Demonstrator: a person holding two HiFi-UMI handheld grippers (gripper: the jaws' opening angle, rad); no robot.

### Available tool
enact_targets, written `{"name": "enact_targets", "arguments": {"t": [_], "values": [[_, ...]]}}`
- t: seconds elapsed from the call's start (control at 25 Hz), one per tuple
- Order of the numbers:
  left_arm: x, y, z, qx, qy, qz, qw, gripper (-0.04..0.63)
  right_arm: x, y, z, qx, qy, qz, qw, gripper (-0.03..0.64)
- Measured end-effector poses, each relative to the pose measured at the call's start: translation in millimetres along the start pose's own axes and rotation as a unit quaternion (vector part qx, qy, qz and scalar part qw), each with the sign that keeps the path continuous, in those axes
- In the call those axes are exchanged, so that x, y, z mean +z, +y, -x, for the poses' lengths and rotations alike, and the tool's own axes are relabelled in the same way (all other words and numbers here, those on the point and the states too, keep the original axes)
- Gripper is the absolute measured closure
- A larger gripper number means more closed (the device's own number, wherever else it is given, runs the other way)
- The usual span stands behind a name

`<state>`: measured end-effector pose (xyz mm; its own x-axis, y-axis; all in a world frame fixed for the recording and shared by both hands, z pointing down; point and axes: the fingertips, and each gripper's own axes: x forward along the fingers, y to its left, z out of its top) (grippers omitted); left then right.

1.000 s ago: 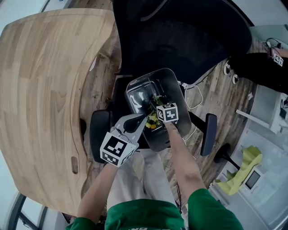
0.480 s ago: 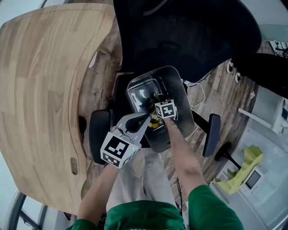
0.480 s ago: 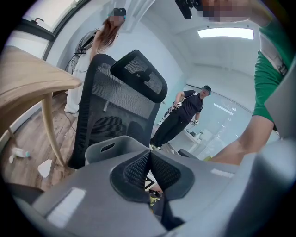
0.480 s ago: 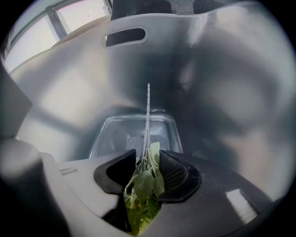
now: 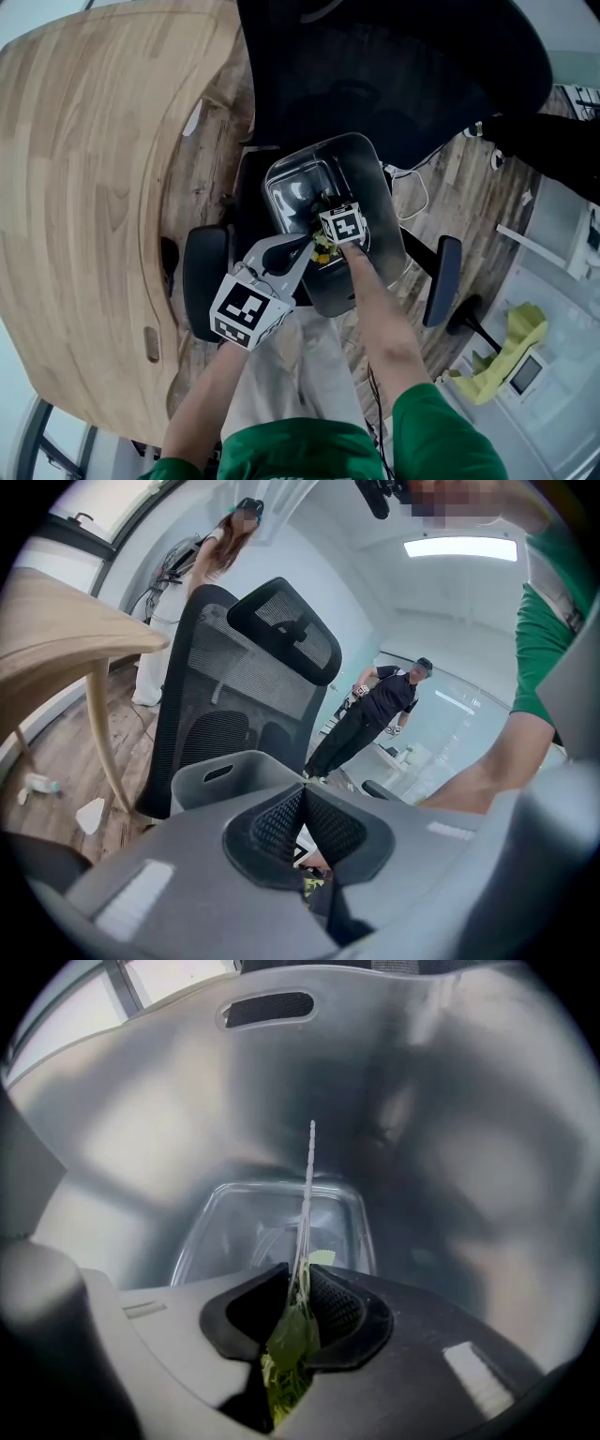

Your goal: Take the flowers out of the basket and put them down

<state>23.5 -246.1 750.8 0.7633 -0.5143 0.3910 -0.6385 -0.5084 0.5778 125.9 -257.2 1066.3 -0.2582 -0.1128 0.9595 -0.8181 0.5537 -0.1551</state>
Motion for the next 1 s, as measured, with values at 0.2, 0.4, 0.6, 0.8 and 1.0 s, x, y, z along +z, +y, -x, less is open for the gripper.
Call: {"name": "enact_targets", "arguments": {"t": [0.2,0.4,0.6,0.8,1.0], "values": [[2,0,2,0.006,-0.005,-0.004,1.0,0.578,2,3,7,0.008,-0.006,-0.001,1.0,0.557],[3,-4,2,0.012,-0.012,-0.006,0.9998,0.578,8,6,21,0.011,-0.022,0.005,1.0,0.56],[6,-14,3,0.015,-0.022,-0.009,0.9996,0.578,25,7,45,0.01,-0.062,0.002,0.998,0.561],[10,-24,6,0.022,-0.037,-0.013,0.999,0.578,47,8,75,0.007,-0.11,0.012,0.994,0.563],[10,-27,13,0.039,-0.05,-0.011,0.9979,0.578,66,10,114,0.006,-0.162,0.02,0.987,0.563]]}}
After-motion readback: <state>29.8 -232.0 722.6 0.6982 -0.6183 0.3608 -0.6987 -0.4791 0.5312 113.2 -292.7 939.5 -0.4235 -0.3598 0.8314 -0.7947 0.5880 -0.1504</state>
